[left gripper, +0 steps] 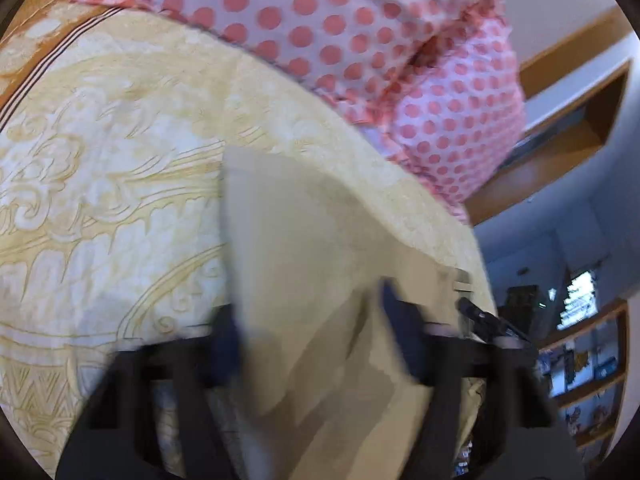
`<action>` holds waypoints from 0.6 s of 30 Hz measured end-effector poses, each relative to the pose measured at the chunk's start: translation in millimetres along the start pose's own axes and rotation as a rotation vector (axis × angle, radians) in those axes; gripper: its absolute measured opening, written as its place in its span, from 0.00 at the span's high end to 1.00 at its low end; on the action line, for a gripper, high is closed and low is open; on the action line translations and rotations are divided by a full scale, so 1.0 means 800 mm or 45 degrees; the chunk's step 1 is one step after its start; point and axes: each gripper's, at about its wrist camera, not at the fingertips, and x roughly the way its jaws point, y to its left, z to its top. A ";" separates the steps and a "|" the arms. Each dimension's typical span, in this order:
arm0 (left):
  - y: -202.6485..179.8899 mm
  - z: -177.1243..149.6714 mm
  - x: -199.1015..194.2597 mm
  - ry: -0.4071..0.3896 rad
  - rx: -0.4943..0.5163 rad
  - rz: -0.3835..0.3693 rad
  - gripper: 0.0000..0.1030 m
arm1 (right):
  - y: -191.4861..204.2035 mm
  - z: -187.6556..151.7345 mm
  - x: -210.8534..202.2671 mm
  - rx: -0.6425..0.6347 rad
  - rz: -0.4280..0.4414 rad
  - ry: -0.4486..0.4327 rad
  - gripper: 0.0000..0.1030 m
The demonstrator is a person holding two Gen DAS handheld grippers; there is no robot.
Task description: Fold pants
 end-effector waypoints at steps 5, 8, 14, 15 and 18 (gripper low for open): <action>0.007 0.006 -0.008 -0.026 -0.057 -0.025 0.84 | 0.001 0.011 -0.005 0.040 0.104 0.019 0.86; -0.011 0.028 -0.001 -0.055 0.021 0.034 0.86 | 0.009 0.036 -0.003 0.006 0.099 0.002 0.87; -0.032 0.100 0.038 -0.162 0.052 0.148 0.87 | 0.003 0.119 0.022 -0.008 0.035 -0.124 0.87; -0.033 0.109 0.048 -0.160 0.058 0.177 0.87 | -0.002 0.128 0.028 -0.001 0.008 -0.134 0.87; -0.025 0.122 0.079 -0.119 0.026 0.265 0.85 | -0.021 0.140 0.063 0.004 -0.186 -0.073 0.83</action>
